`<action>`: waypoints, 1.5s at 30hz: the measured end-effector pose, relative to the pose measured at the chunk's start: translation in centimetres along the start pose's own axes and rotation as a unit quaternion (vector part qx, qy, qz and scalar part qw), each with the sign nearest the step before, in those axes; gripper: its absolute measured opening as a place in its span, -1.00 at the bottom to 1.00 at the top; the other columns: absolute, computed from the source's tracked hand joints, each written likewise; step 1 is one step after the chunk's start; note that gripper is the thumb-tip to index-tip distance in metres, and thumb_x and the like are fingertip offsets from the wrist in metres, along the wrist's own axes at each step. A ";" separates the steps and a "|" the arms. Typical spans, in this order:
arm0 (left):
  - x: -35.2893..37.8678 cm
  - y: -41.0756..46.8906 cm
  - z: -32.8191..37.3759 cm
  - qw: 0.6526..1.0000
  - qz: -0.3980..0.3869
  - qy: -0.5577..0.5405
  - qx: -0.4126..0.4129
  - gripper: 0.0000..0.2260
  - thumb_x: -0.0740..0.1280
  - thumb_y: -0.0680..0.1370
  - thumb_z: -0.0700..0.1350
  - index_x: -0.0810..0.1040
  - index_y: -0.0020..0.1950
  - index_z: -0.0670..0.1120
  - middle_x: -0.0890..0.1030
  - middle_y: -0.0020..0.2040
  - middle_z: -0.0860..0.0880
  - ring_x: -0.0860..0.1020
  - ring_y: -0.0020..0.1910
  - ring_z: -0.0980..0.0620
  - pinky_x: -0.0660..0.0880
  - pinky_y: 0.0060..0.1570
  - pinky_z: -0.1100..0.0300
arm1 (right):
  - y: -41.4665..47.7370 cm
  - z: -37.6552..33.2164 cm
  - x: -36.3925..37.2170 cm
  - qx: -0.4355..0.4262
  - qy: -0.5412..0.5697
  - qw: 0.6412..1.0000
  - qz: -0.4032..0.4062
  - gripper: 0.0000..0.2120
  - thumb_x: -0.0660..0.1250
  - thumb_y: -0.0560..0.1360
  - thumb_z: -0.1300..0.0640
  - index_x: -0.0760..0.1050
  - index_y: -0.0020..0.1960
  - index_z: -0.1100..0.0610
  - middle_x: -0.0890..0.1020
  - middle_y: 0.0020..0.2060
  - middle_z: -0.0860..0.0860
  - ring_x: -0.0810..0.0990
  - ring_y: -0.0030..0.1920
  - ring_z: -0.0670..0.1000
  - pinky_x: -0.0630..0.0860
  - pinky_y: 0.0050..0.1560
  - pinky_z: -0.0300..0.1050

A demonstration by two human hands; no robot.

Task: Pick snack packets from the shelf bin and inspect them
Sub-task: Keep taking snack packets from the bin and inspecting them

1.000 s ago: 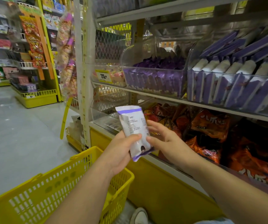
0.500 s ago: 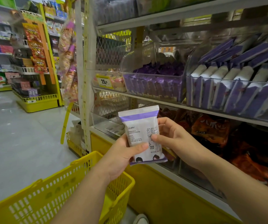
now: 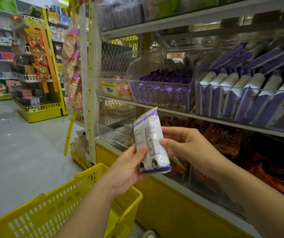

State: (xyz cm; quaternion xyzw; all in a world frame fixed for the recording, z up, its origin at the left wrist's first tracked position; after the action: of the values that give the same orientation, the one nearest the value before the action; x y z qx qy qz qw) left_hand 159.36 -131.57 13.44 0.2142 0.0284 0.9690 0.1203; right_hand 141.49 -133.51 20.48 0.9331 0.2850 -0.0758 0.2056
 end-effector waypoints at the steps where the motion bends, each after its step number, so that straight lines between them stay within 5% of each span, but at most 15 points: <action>1: 0.0 0.0 0.0 1.000 0.007 -0.005 -0.002 -0.57 0.33 0.47 0.06 0.49 0.31 -0.04 0.68 0.09 -0.12 0.68 -0.07 -0.04 0.60 -0.26 0.17 | 0.0 0.3 -0.1 0.012 0.025 1.000 -0.004 -0.70 0.37 0.50 0.23 0.56 0.20 -0.01 0.71 0.03 -0.08 0.69 0.04 -0.06 0.61 -0.11 -0.25; 11: 0.2 -0.2 0.6 0.995 0.100 0.011 0.028 -0.52 0.38 0.41 0.05 0.45 0.29 -0.07 0.71 0.03 -0.10 0.69 -0.03 -0.06 0.64 -0.21 0.12 | -0.1 1.9 -0.8 0.083 0.021 0.994 -0.072 -0.39 0.52 0.37 0.16 0.41 0.36 -0.06 0.67 0.10 -0.04 0.67 0.09 0.05 0.62 -0.02 -0.12; 19: 1.3 -0.3 0.9 0.995 0.090 -0.039 0.011 -0.67 0.26 0.59 -0.11 0.39 0.36 0.00 0.68 0.14 -0.06 0.67 0.07 -0.09 0.66 -0.15 0.07 | -0.3 2.6 -0.5 0.051 -0.169 0.983 -0.051 -0.30 0.46 0.45 0.27 0.29 0.45 -0.14 0.65 0.12 -0.10 0.69 0.02 -0.04 0.63 0.03 0.06; 24: 1.7 -0.2 0.9 0.990 0.001 -0.140 0.018 -0.59 0.14 0.61 -0.20 0.30 0.47 -0.01 0.58 0.29 -0.15 0.59 0.21 -0.19 0.59 0.08 -0.12 | -0.5 3.2 -0.2 0.001 -0.191 0.981 -0.023 -0.25 0.51 0.38 0.27 0.28 0.33 -0.32 0.63 0.10 -0.19 0.67 0.00 -0.13 0.63 0.04 -0.06; 28: 2.0 -0.2 0.7 0.986 -0.038 -0.159 0.023 -0.48 0.19 0.52 -0.18 0.27 0.50 -0.01 0.54 0.33 -0.16 0.56 0.25 -0.18 0.56 0.14 -0.13 | -0.9 3.4 0.8 -0.038 -0.177 0.983 -0.004 -0.20 0.55 0.33 0.25 0.27 0.23 -0.47 0.54 0.10 -0.49 0.62 0.05 -0.26 0.55 -0.02 -0.38; 32: 2.0 -0.2 0.7 0.986 -0.025 -0.160 0.027 -0.50 0.17 0.54 -0.20 0.28 0.49 -0.03 0.54 0.33 -0.17 0.56 0.25 -0.17 0.59 0.09 -0.10 | -0.9 3.8 1.3 -0.054 -0.187 0.980 0.029 -0.20 0.58 0.30 0.23 0.27 0.26 -0.38 0.52 0.12 -0.48 0.58 0.10 -0.31 0.51 0.04 -0.39; 38: 1.1 0.2 0.6 0.987 0.133 0.055 0.067 -0.70 0.14 0.67 -0.17 0.42 0.36 0.05 0.64 0.19 -0.02 0.66 0.08 0.04 0.61 0.05 0.04 | -0.6 3.9 0.8 -0.024 -0.125 0.991 0.029 -0.30 0.51 0.39 0.16 0.28 0.39 -0.23 0.60 0.12 -0.21 0.64 0.07 -0.16 0.60 0.03 -0.22; 45: 1.9 -0.2 0.3 0.961 0.107 0.252 0.051 -0.61 0.22 0.59 0.12 0.29 0.41 0.27 0.48 0.33 0.02 0.54 0.24 0.02 0.47 0.29 -0.06 | 0.1 3.4 1.1 -0.002 -0.076 0.997 0.005 -0.69 0.41 0.47 0.01 0.52 0.19 -0.22 0.66 0.09 -0.19 0.65 0.07 -0.15 0.59 0.05 -0.25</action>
State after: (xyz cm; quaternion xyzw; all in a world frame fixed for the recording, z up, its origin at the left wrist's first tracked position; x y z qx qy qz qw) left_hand 157.87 -130.89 14.48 -0.0291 0.0835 0.9961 -0.0063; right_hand 142.36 -134.44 17.15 0.9256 0.2640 -0.1452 0.2292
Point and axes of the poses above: each hand's wrist, its own y-axis towards the middle knuckle, its own x-axis out of the palm, z = x × y, the point moved 1 cm from there along y, towards the middle knuckle
